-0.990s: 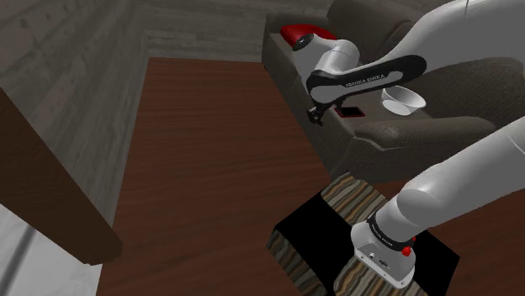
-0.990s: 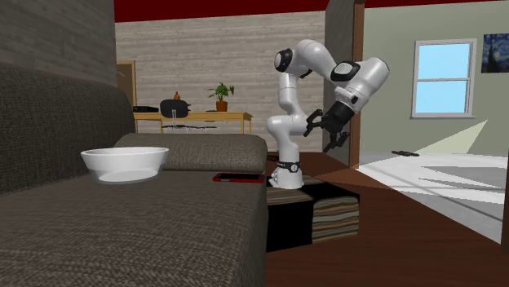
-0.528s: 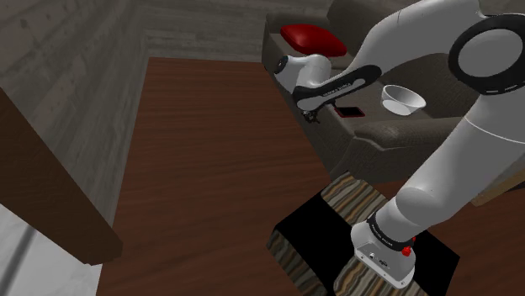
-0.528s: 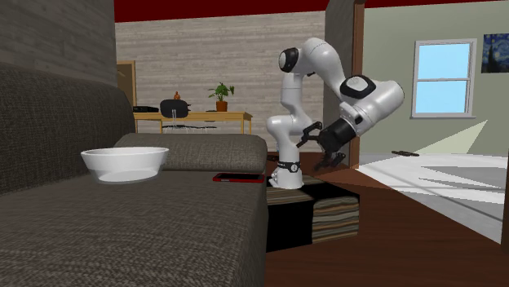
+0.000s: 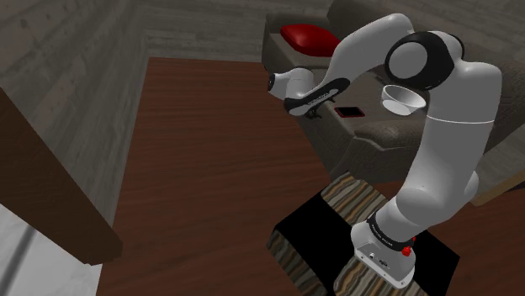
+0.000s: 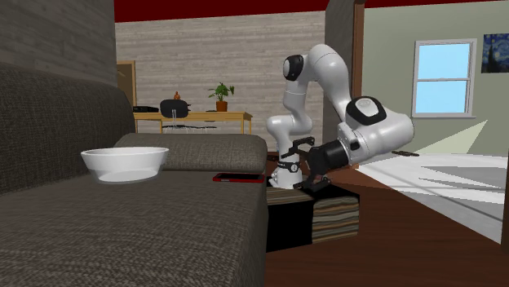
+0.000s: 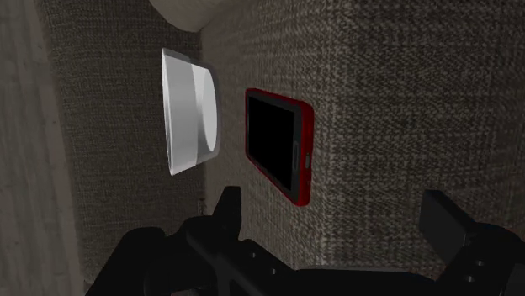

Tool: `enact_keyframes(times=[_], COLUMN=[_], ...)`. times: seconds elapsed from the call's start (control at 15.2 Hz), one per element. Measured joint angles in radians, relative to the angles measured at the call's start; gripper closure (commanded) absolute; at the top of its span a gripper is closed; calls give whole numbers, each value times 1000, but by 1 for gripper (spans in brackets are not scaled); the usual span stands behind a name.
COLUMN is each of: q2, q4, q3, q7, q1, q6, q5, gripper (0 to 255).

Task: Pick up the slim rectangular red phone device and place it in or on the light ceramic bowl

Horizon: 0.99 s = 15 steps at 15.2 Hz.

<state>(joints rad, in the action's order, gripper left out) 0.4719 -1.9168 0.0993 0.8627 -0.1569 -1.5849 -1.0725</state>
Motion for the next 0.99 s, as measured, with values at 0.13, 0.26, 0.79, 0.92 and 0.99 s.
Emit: enact_keyframes(times=[0.13,0.26,0.79,0.92,0.99], q2=[75,116,118,118,118], q4=[69,107,77,76,75], q3=[-30,-43,-73,-73,-74], q7=[19,25,37,37,37], q1=[6,9,-29,-31,-31], q6=[35,48,-5,-8,-8], q5=[-48,-69,-111,-112,-112], gripper=[0,0,0,0,0])
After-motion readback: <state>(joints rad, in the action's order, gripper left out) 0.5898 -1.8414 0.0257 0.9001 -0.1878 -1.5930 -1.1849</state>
